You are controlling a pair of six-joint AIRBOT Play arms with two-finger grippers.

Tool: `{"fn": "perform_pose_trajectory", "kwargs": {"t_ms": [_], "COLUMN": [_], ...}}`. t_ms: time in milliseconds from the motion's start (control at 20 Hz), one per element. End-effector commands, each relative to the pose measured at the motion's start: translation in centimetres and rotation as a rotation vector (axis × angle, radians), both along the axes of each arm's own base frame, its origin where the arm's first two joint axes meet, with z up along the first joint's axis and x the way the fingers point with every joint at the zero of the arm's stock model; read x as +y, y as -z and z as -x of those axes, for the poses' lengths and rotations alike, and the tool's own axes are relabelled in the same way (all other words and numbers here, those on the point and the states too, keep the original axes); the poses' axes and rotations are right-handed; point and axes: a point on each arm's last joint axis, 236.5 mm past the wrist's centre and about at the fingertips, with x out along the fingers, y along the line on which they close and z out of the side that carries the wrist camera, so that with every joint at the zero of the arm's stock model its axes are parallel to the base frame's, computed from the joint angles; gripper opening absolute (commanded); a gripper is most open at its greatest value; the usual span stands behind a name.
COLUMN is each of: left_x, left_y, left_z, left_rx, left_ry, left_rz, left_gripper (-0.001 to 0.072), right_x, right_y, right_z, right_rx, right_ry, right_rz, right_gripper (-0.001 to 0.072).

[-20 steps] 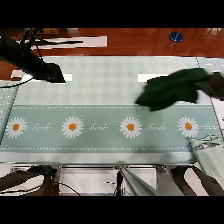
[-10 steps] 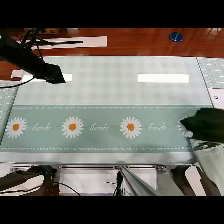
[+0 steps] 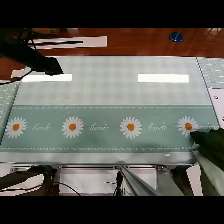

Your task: Fold the shirts.

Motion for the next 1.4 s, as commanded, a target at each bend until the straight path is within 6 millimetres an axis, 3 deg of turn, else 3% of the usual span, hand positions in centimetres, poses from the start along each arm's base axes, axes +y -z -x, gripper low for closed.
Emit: {"fn": "perform_pose_trajectory", "kwargs": {"t_ms": [0,250,400,450,500,550,650,700,750,800,850,900,950,1000,1050,1100,1150,1250,1350], "left_x": [2.7,7.0,8.0,8.1,8.2,8.2,8.3,8.3,8.3,8.2,8.0,7.7,7.3,6.8,6.1,4.9,3.1,-0.4,-2.3], "left_y": [-0.5,-0.4,-0.2,-0.2,-0.3,-0.4,-0.5,-0.7,-0.8,-0.9,-1.0,-0.9,-0.9,-0.8,-0.1,1.3,3.1,6.6,9.4], "left_z": [-2.0,-2.4,-2.1,-2.2,-2.3,-2.5,-2.8,-3.1,-3.4,-3.8,-4.2,-4.9,-5.8,-7.2,-8.4,-9.2,-9.0,-6.3,-2.4], "left_rx": [-0.066,-0.067,-0.050,-0.052,-0.059,-0.066,-0.081,-0.093,-0.106,-0.119,-0.134,-0.150,-0.174,-0.206,-0.217,-0.189,-0.121,0.065,0.240], "left_ry": [-0.076,-0.167,-0.186,-0.189,-0.191,-0.193,-0.198,-0.201,-0.203,-0.206,-0.208,-0.209,-0.211,-0.218,-0.222,-0.216,-0.196,-0.127,-0.047], "left_rz": [-0.013,-0.048,-0.050,-0.051,-0.050,-0.049,-0.048,-0.047,-0.045,-0.040,-0.031,-0.020,-0.003,0.023,0.051,0.093,0.139,0.157,0.077], "left_gripper": [0.0474,0.0474,0.0474,0.0474,0.0474,0.0474,0.0474,0.0475,0.0475,0.0476,0.0478,0.0485,0.0535,0.0549,0.0548,0.0548,0.0549,0.0548,0.0547], "right_x": [0.8,1.2,-0.8,-1.4,-2.1,-2.7,-4.9,-6.6,-9.0,-11.9,-14.4,-15.7,-15.3,-12.9,-8.7,-3.6,2.4,11.4,15.8], "right_y": [1.4,3.8,4.9,4.9,4.8,4.6,4.1,4.0,3.6,2.8,1.4,-0.2,-1.8,-2.9,-2.9,-1.9,0.0,4.2,6.6], "right_z": [4.9,8.9,8.9,8.8,8.9,8.9,8.9,7.6,4.7,-0.2,-7.0,-14.3,-22.1,-30.0,-36.9,-41.6,-44.7,-45.8,-45.5], "right_rx": [0.140,0.254,0.241,0.238,0.245,0.255,0.265,0.219,0.131,-0.012,-0.201,-0.398,-0.591,-0.756,-0.860,-0.896,-0.869,-0.696,-0.562], "right_ry": [0.114,0.177,0.128,0.113,0.087,0.053,0.026,0.005,-0.046,-0.120,-0.211,-0.293,-0.382,-0.503,-0.640,-0.771,-0.921,-1.193,-1.318], "right_rz": [-0.036,-0.065,-0.003,0.021,0.038,0.050,0.133,0.178,0.230,0.295,0.354,0.385,0.370,0.300,0.187,0.063,-0.069,-0.238,-0.286], "right_gripper": [0.0027,0.0028,0.0029,0.0081,0.0273,0.0407,0.0418,0.0450,0.0454,0.0453,0.0451,0.0425,0.0412,0.0411,0.0411,0.0411,0.0412,0.0412,0.0411]}}
